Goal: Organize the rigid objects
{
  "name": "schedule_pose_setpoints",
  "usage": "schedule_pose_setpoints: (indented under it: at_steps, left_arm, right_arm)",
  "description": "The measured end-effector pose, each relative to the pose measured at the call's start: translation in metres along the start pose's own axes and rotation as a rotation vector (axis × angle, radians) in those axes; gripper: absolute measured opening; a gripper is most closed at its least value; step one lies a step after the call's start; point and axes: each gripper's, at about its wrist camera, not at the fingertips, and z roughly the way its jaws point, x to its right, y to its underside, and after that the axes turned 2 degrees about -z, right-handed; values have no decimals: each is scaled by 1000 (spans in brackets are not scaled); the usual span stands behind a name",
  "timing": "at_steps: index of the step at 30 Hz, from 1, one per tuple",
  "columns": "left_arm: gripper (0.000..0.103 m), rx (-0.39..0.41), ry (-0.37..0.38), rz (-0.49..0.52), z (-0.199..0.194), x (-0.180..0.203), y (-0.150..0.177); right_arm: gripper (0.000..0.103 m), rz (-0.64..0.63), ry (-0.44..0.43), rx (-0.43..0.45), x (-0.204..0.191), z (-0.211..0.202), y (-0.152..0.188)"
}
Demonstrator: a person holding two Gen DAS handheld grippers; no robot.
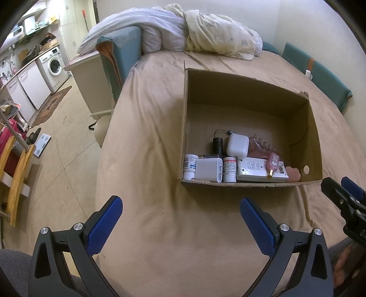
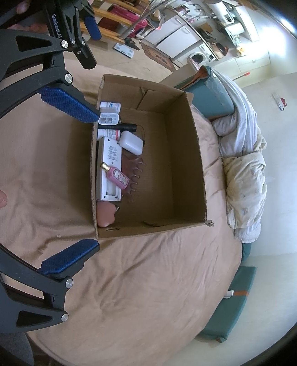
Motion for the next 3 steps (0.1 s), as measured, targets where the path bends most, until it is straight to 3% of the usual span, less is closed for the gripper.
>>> schedule_pose_setpoints:
  at_steps: [3]
  left_arm:
    - [102,-8,3,1,1,0,1]
  right_arm:
    - [103,2,1,0,0,0,0]
